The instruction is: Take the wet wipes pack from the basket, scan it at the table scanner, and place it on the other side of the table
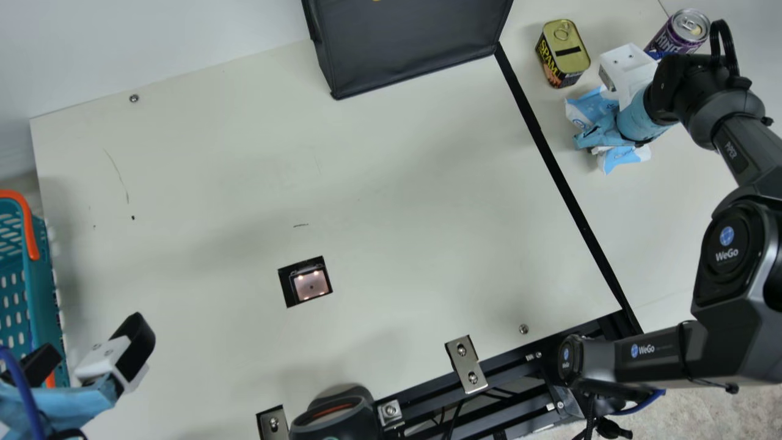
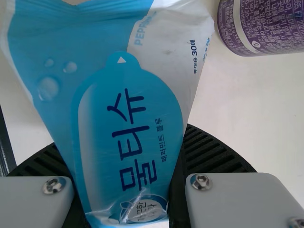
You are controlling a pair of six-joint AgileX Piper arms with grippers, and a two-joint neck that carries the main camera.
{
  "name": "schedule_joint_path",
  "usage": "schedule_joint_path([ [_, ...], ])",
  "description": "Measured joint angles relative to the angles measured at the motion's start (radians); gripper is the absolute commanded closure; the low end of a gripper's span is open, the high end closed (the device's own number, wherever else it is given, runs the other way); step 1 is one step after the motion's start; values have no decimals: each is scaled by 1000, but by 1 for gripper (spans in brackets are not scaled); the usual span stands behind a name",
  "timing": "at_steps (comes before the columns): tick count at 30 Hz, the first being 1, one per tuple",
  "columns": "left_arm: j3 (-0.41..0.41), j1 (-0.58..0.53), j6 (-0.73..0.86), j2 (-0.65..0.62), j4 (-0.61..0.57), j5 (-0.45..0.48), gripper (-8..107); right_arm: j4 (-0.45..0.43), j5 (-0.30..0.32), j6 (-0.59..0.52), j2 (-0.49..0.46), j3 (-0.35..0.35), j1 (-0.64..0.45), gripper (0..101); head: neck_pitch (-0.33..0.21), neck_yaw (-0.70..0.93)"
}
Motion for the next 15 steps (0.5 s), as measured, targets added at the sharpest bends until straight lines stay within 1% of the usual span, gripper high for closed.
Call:
schedule_joint_path([
  [15,0,0,0,0,0,0,9,29,-22,-18,8,3,10,25,0,0],
])
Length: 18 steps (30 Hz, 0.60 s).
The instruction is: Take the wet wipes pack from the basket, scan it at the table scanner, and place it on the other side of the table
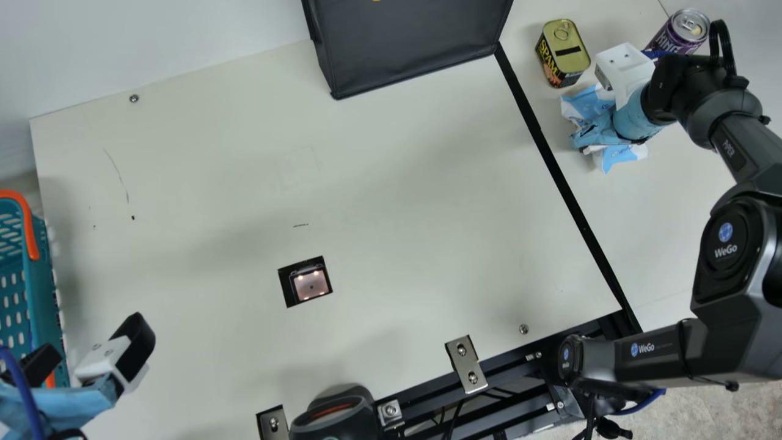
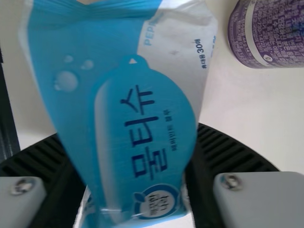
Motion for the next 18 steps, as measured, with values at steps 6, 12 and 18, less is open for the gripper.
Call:
schedule_joint_path([
  [6,0,0,0,0,0,0,9,-6,0,25,-22,-1,13,6,0,0],
  [12,0,0,0,0,0,0,9,-7,38,62,-84,-14,47,6,-2,0],
  [18,0,0,0,0,0,0,9,24,107,101,-165,-38,100,6,-2,0],
])
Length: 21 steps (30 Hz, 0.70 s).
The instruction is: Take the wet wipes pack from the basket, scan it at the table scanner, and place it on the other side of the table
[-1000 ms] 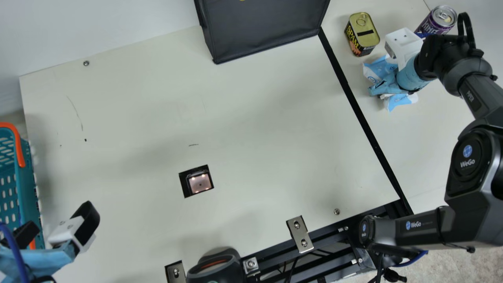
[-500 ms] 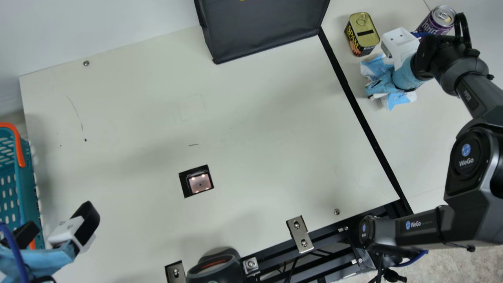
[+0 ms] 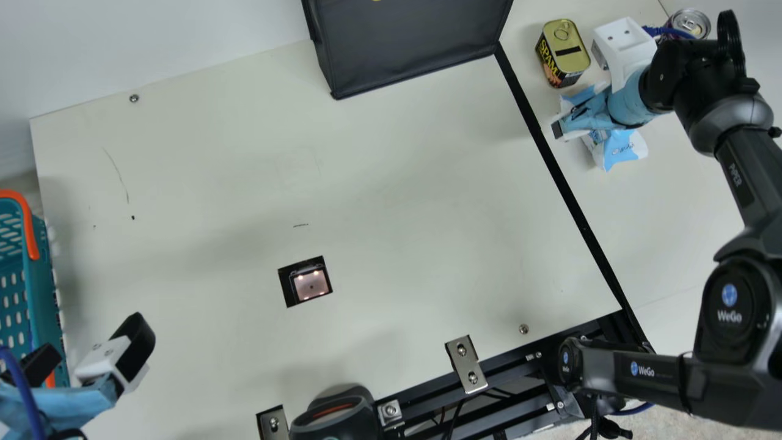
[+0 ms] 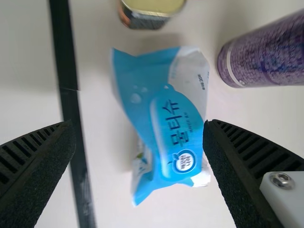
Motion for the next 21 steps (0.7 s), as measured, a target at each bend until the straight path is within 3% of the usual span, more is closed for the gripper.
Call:
schedule_joint_path([
  [21,0,0,0,0,0,0,9,8,182,195,-206,-101,331,6,2,0],
])
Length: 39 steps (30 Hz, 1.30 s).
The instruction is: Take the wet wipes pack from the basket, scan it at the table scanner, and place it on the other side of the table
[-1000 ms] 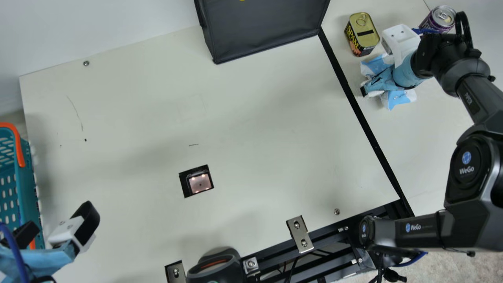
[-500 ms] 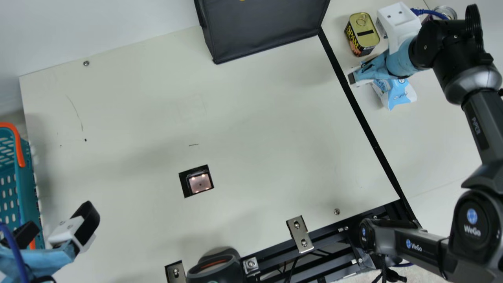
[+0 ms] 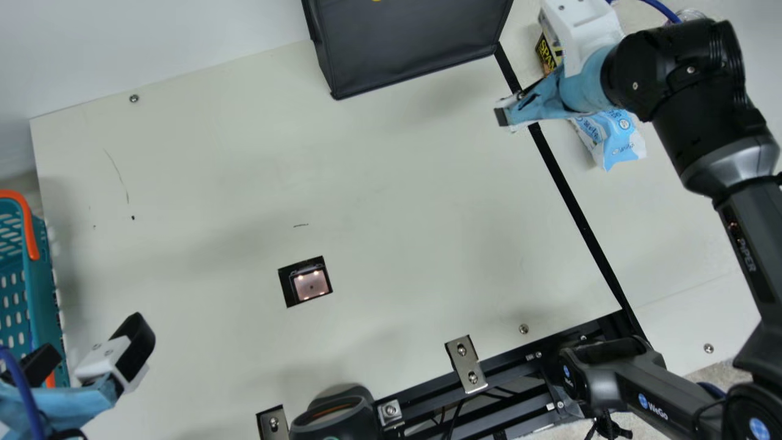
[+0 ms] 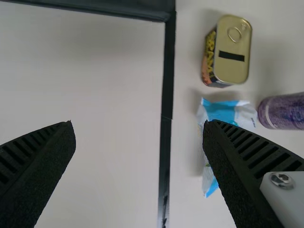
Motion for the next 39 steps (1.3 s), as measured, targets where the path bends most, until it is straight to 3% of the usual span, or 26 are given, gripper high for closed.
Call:
schedule_joint_path([
  [7,0,0,0,0,0,0,9,-33,37,85,-37,-35,131,6,-2,0],
  [12,-8,7,7,0,5,9,9,-29,41,95,-44,-35,144,6,0,2],
  [28,-285,159,144,9,77,135,9,7,161,103,-324,-35,132,6,0,339],
  [33,-368,198,185,11,96,169,9,17,194,107,-412,-35,130,6,0,344],
  [39,-377,198,185,11,96,172,9,31,235,114,-514,-35,126,6,0,344],
])
